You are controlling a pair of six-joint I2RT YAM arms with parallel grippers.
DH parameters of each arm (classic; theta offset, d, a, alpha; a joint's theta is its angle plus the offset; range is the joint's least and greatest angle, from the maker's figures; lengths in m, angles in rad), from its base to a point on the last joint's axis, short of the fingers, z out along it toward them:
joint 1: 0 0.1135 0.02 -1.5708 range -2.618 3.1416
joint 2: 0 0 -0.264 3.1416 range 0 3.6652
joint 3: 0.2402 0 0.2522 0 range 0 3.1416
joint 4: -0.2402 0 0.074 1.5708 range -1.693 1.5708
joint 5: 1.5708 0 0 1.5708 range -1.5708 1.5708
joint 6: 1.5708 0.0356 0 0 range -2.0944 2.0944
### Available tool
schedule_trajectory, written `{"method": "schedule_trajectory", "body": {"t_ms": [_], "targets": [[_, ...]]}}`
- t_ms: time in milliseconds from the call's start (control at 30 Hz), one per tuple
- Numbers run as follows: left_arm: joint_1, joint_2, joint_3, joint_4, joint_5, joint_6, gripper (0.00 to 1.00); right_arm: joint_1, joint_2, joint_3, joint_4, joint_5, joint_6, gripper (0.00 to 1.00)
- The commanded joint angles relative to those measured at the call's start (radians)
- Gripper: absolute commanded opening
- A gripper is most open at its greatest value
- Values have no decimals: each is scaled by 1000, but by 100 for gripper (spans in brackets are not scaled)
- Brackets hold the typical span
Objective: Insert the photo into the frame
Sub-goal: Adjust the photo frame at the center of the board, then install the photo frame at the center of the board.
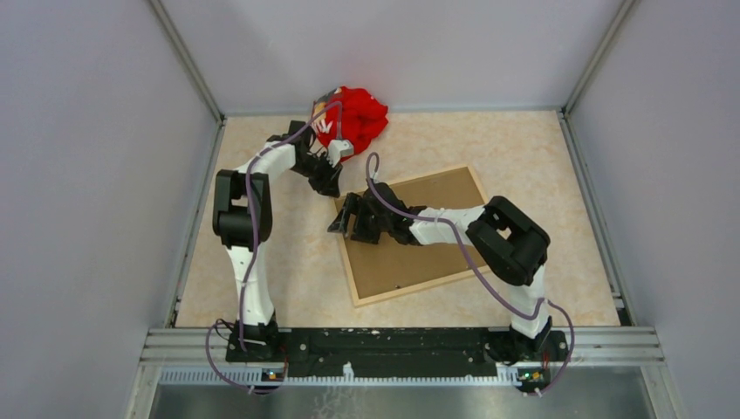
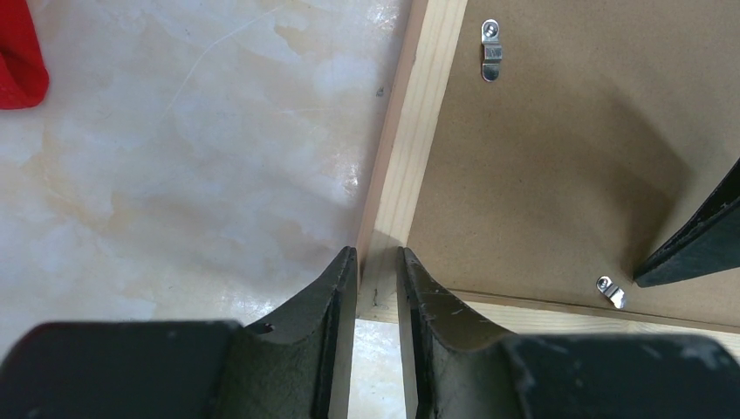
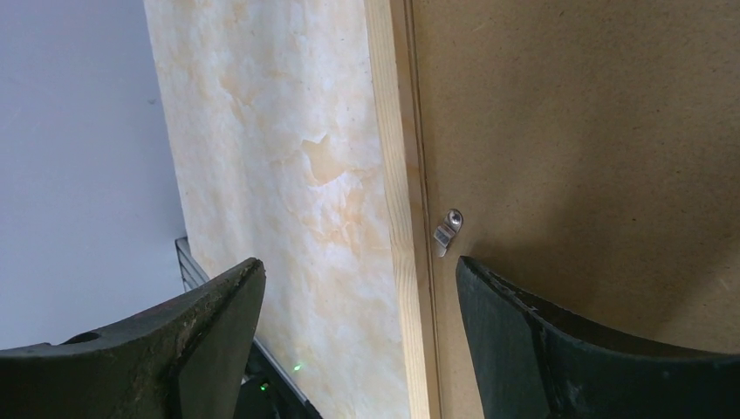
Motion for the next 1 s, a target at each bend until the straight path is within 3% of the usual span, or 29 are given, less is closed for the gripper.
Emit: {"method": "schedule_trajectory", "body": {"t_ms": [0, 967], "targets": [[-2, -19, -28, 11, -31, 13, 29, 14, 13, 23, 20, -16, 11, 80], [-4, -43, -62, 22, -28, 20, 28, 23, 61, 70, 24, -11, 42, 80]]}}
